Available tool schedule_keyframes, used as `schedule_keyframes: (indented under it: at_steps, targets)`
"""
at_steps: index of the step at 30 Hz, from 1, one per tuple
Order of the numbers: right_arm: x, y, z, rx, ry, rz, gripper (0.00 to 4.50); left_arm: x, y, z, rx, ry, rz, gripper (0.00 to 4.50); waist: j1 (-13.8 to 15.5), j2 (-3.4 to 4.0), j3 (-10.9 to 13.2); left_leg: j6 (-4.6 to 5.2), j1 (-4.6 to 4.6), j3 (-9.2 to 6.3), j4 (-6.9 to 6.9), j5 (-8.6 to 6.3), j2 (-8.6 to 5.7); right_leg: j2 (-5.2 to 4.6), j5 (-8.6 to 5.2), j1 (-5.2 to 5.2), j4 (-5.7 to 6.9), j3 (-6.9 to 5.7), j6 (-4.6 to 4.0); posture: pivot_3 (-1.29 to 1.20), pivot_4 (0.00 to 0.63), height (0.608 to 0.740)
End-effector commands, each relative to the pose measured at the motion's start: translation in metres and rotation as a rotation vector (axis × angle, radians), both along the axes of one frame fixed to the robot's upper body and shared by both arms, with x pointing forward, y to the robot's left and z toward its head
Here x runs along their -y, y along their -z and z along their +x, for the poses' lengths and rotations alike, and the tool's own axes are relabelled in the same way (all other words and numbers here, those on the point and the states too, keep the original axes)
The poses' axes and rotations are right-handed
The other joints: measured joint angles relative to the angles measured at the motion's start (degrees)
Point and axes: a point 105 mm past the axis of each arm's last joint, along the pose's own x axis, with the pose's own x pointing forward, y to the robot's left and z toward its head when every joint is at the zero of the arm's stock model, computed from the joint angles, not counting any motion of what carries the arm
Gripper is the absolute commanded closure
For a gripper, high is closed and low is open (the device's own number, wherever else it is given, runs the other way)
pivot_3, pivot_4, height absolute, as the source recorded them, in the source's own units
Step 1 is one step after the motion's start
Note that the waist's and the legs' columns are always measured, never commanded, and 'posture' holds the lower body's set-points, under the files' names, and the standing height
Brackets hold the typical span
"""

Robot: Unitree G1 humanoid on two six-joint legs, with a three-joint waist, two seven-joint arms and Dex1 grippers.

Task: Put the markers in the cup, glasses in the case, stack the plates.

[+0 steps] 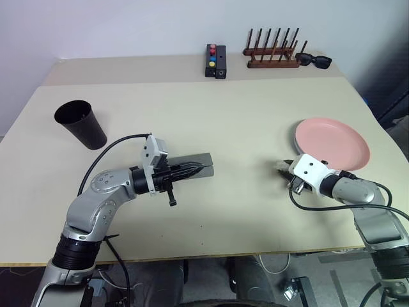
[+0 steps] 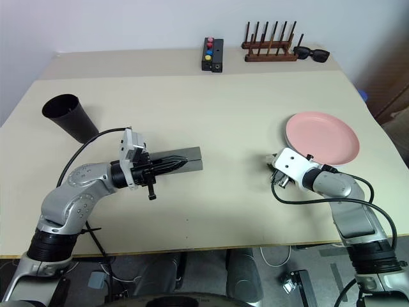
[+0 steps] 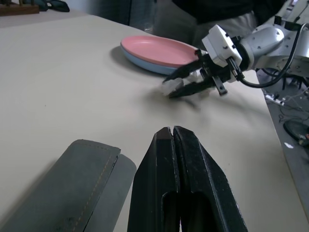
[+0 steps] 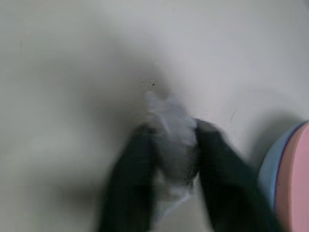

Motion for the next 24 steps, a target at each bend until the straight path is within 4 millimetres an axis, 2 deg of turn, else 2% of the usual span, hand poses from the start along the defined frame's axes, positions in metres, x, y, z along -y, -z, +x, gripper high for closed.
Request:
schedule_keyframes:
  at_steps: [1, 4, 6, 9, 11, 13, 15, 20, 24]
  targets:
    - [-0.001, -0.016, 0.000, 0.054, -0.012, -0.007, 4.48, 0.002, -0.015, -0.001, 0.060, 0.014, -0.028, 4.50, 0.0, 0.00, 0.0, 0.00, 0.00, 0.00, 0.00, 0.00, 0.00, 0.00, 0.00, 0.00, 0.00, 0.00, 0.00, 0.00, 0.150, 0.734]
    - [-0.006, -0.031, -0.001, 0.100, -0.033, 0.016, 4.48, 0.001, -0.019, 0.003, 0.096, 0.001, -0.034, 4.50, 0.1, 0.00, 0.0, 0.00, -0.01, 0.00, 0.01, 0.00, 0.00, 0.00, 0.00, 0.01, 0.00, 0.00, 0.00, 0.00, 0.150, 0.734]
    - [-0.006, -0.051, 0.004, 0.168, -0.012, 0.055, 4.48, 0.002, -0.021, 0.005, 0.121, -0.003, -0.035, 4.50, 0.1, 0.00, 0.0, 0.00, 0.00, 0.00, 0.01, 0.00, 0.00, 0.00, 0.00, 0.01, 0.00, 0.00, 0.00, 0.00, 0.150, 0.734]
    - [0.010, -0.075, 0.014, 0.262, 0.077, 0.069, 4.48, 0.003, -0.020, 0.006, 0.138, 0.004, -0.031, 4.50, 0.0, 0.00, 0.0, 0.00, 0.00, 0.02, 0.02, 0.00, 0.00, 0.00, 0.01, 0.01, 0.00, 0.01, 0.01, 0.00, 0.150, 0.734]
    - [0.031, -0.083, 0.021, 0.299, 0.177, 0.047, 4.48, 0.004, -0.017, 0.006, 0.132, 0.008, -0.035, 4.50, 0.1, 0.00, 0.0, 0.00, 0.00, 0.02, 0.01, 0.00, 0.00, 0.00, 0.01, 0.01, 0.00, 0.01, 0.00, 0.00, 0.150, 0.734]
    - [0.055, -0.081, 0.026, 0.298, 0.279, 0.007, 4.48, 0.004, -0.014, 0.005, 0.125, 0.013, -0.037, 4.50, 0.2, 0.00, 0.0, 0.00, 0.00, 0.01, 0.00, 0.00, 0.00, 0.00, 0.01, 0.01, -0.02, 0.00, 0.01, 0.00, 0.150, 0.734]
    - [0.071, -0.072, 0.028, 0.270, 0.344, 0.007, 4.48, 0.005, -0.012, 0.004, 0.133, 0.015, -0.042, 4.50, 0.3, -0.01, 0.0, 0.00, -0.02, 0.01, 0.01, 0.00, -0.01, 0.00, 0.01, 0.05, -0.08, -0.01, 0.00, 0.00, 0.150, 0.734]
    - [0.085, -0.053, 0.028, 0.229, 0.394, -0.004, 4.48, 0.008, -0.014, 0.003, 0.186, 0.015, -0.031, 4.50, -0.1, 0.02, 0.0, 0.03, 0.01, 0.02, 0.00, -0.01, -0.02, -0.01, 0.02, 0.09, -0.13, 0.00, 0.00, 0.00, 0.150, 0.734]
    - [0.087, -0.054, 0.028, 0.237, 0.401, 0.014, 3.02, 0.010, -0.013, 0.002, 0.190, 0.023, -0.034, 4.50, -0.3, 0.04, 0.0, 0.03, 0.04, 0.02, -0.02, -0.01, -0.02, -0.01, 0.02, 0.09, -0.11, 0.00, 0.00, 0.00, 0.150, 0.734]
